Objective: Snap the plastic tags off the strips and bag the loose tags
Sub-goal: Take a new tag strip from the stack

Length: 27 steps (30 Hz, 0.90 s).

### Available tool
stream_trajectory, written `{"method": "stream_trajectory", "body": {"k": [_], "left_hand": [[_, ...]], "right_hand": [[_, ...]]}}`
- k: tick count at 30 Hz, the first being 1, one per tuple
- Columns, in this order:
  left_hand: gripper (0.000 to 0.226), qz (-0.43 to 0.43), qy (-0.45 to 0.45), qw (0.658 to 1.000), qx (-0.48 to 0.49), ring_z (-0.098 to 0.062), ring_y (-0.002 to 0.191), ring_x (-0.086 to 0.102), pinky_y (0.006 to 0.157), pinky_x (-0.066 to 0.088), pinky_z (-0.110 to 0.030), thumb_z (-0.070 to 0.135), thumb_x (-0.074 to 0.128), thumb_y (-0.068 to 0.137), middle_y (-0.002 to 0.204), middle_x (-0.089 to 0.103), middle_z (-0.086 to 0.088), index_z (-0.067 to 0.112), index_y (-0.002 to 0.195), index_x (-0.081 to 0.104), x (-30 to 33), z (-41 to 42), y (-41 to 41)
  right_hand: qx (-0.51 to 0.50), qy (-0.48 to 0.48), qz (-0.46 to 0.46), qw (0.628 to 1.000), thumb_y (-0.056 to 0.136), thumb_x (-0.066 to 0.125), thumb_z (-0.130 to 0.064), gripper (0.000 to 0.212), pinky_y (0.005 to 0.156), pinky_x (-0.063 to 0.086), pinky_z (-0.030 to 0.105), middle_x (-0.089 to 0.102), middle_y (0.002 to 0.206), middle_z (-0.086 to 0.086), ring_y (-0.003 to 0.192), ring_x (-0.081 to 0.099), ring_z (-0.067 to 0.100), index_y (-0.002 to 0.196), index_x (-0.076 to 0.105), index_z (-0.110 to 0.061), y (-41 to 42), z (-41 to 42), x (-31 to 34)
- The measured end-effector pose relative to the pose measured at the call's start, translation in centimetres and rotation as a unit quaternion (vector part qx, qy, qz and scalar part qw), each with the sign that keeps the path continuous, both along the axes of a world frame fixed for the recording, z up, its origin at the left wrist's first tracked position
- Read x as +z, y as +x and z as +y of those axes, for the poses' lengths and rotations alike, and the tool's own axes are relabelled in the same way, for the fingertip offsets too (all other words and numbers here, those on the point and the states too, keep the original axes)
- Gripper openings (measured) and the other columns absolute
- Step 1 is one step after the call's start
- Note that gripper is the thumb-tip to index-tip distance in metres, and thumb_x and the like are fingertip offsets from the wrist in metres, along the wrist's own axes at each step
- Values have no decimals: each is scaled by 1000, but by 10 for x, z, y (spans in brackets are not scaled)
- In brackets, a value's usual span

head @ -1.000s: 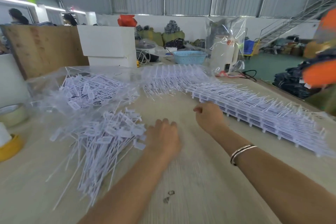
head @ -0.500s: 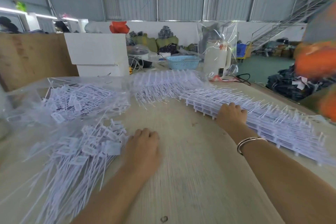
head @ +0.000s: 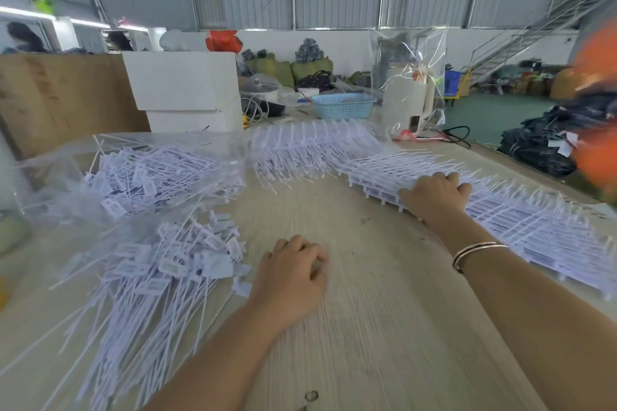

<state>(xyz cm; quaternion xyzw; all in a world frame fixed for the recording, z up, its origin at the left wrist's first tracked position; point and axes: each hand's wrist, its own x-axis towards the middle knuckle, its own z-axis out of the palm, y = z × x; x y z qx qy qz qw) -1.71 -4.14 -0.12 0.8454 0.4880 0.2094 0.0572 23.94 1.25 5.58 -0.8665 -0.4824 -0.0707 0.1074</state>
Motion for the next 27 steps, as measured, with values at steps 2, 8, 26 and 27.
{"method": "stream_trajectory", "body": {"k": [2, 8, 26, 27], "left_hand": [[26, -7, -6, 1000, 2, -10, 110, 40, 89, 36, -27, 35, 45, 94, 119, 46, 15, 33, 117, 56, 0, 1, 0], [24, -28, -25, 999, 8, -9, 111, 40, 92, 35, -29, 35, 47, 93, 118, 47, 16, 35, 114, 58, 1, 2, 0], [26, -605, -407, 683, 35, -13, 48, 61, 43, 46, -20, 11, 36, 99, 83, 67, -10, 1, 105, 60, 72, 9, 2], [24, -603, -386, 696, 54, -13, 47, 59, 43, 45, -20, 9, 38, 98, 79, 66, -10, 1, 99, 61, 72, 10, 0]], "right_hand": [[24, -13, -6, 1000, 91, 47, -39, 34, 101, 27, 45, 50, 125, 14, 120, 41, 33, 109, 58, -12, -7, -1, 0], [89, 55, 38, 994, 92, 43, -14, 16, 100, 34, 45, 51, 120, 12, 103, 55, 31, 99, 57, -9, -34, -12, -3], [485, 35, 153, 861, 93, 51, -28, 21, 85, 42, 33, 58, 119, -2, 99, 55, 17, 108, 61, -17, -145, -101, 13], [480, 56, 145, 863, 94, 50, -29, 24, 86, 43, 32, 60, 121, -4, 99, 57, 16, 114, 63, -23, -141, -103, 9]]}}
